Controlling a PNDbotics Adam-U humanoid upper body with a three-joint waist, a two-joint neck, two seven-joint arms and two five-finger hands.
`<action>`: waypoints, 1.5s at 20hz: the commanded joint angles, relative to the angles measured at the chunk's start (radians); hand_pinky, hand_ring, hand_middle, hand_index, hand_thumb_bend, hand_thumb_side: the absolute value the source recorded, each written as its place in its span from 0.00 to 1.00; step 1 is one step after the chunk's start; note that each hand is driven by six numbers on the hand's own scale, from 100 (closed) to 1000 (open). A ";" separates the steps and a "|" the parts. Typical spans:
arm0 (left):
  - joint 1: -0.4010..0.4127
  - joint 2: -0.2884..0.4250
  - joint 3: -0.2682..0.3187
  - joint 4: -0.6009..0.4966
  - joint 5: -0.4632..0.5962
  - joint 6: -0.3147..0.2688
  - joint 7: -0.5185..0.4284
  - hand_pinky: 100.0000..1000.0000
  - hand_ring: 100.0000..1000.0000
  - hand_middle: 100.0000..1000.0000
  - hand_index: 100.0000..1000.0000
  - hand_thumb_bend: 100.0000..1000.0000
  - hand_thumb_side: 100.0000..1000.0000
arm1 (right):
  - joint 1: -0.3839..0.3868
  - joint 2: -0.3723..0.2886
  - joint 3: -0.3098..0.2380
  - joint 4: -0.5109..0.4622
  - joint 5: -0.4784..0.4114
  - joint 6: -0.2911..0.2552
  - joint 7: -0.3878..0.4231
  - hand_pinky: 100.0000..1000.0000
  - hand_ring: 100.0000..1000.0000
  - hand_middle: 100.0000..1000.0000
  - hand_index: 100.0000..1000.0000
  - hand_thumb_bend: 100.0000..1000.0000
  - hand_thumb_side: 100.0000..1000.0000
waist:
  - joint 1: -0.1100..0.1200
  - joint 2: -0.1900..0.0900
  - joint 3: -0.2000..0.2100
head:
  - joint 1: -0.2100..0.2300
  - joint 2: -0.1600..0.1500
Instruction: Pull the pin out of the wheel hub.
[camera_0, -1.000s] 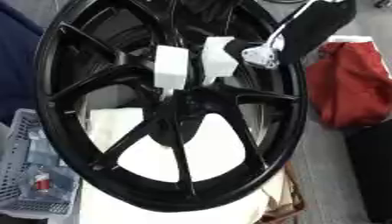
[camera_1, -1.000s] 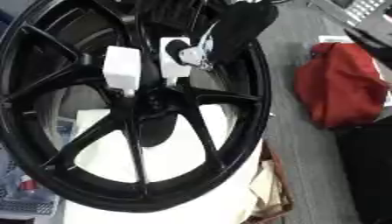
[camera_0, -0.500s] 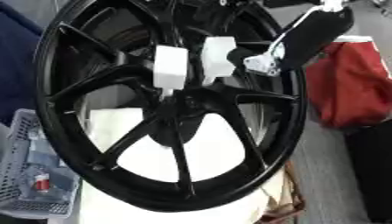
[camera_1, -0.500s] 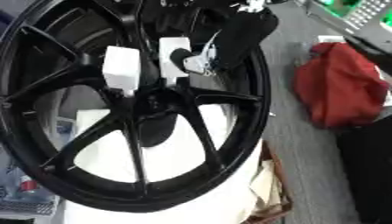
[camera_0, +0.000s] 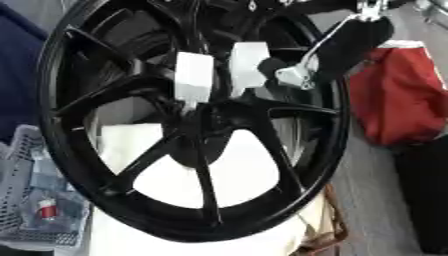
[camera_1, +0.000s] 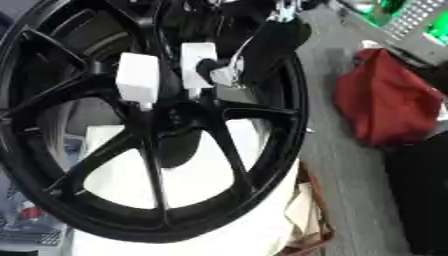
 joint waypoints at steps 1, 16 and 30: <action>-0.015 0.005 0.008 -0.020 0.006 0.002 0.000 0.87 0.56 0.67 0.87 0.03 0.85 | -0.009 -0.013 -0.006 -0.009 0.004 0.014 0.005 0.94 0.89 0.86 1.00 0.00 0.30 | 0.005 -0.021 0.002 | 0.001 0.006; -0.024 -0.006 0.006 -0.020 0.008 0.009 -0.006 0.87 0.56 0.67 0.87 0.03 0.85 | 0.004 0.000 0.009 -0.009 0.060 0.048 0.007 0.95 0.90 0.86 1.00 0.00 0.35 | 0.002 0.001 0.013 | -0.001 0.006; -0.028 -0.014 0.001 -0.020 0.004 0.014 -0.013 0.87 0.56 0.67 0.87 0.03 0.85 | 0.040 -0.014 -0.005 -0.009 0.117 0.074 0.027 0.94 0.88 0.82 1.00 0.00 0.33 | 0.003 0.012 0.015 | -0.007 0.006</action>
